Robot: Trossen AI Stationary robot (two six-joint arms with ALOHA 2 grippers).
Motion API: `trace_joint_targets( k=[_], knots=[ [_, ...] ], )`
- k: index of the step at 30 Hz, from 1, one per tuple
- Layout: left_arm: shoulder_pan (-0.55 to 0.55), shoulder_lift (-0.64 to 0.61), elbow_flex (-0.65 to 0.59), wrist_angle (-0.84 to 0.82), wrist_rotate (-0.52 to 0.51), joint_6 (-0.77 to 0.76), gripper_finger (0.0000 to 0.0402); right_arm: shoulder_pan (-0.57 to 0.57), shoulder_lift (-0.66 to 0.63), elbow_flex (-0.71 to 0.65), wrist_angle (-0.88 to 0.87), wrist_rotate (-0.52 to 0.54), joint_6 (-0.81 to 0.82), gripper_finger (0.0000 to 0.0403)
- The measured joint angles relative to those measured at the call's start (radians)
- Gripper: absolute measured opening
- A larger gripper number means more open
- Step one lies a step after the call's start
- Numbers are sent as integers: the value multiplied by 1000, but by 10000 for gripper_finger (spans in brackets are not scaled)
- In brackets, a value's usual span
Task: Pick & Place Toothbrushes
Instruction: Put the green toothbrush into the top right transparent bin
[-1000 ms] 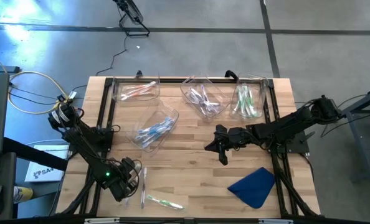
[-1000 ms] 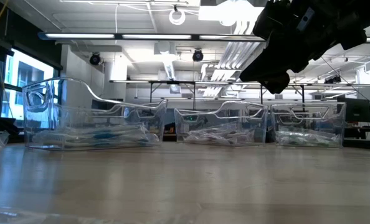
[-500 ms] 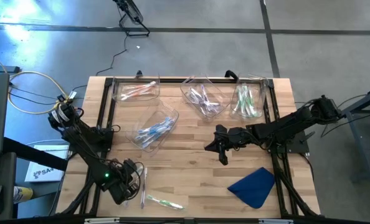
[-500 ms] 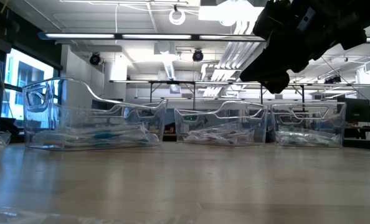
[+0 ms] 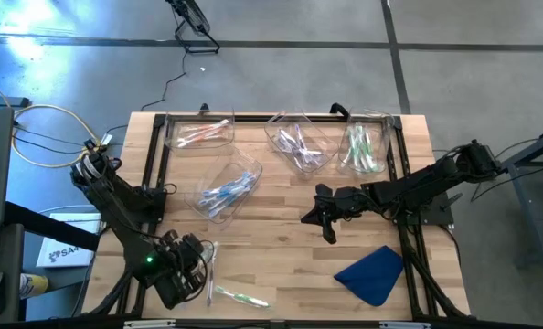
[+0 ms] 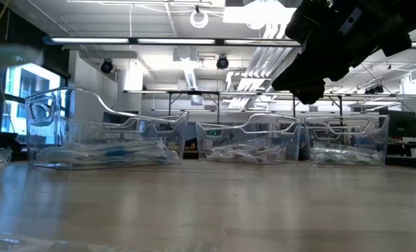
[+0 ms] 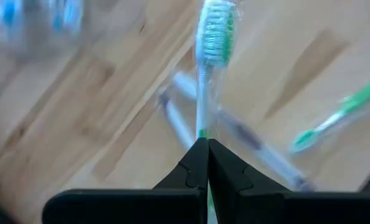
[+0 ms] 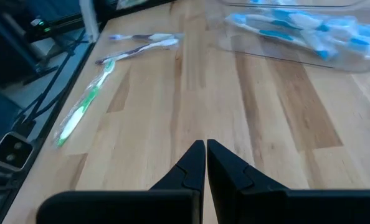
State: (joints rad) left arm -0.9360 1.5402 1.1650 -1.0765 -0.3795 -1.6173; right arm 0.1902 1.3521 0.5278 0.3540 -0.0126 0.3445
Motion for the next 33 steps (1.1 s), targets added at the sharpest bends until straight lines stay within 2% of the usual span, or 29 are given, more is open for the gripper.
trace_joint_targets(
  k=[9,14,16,22,28,33],
  knots=[
    [9,0,153,-25,-309,168,0,0,0,0,58,-94,-39,9],
    [82,0,239,-5,-376,375,0,-3,0,0,137,-93,1,9],
    [125,0,269,32,-375,487,0,-10,0,0,170,-111,5,9],
    [281,0,335,206,-315,883,0,-34,0,0,292,-277,-47,9],
    [442,0,355,417,-186,1218,0,-16,0,0,450,-285,-138,10],
    [534,0,355,500,-83,1340,0,-13,-20,0,525,-280,-166,42]
  ],
)
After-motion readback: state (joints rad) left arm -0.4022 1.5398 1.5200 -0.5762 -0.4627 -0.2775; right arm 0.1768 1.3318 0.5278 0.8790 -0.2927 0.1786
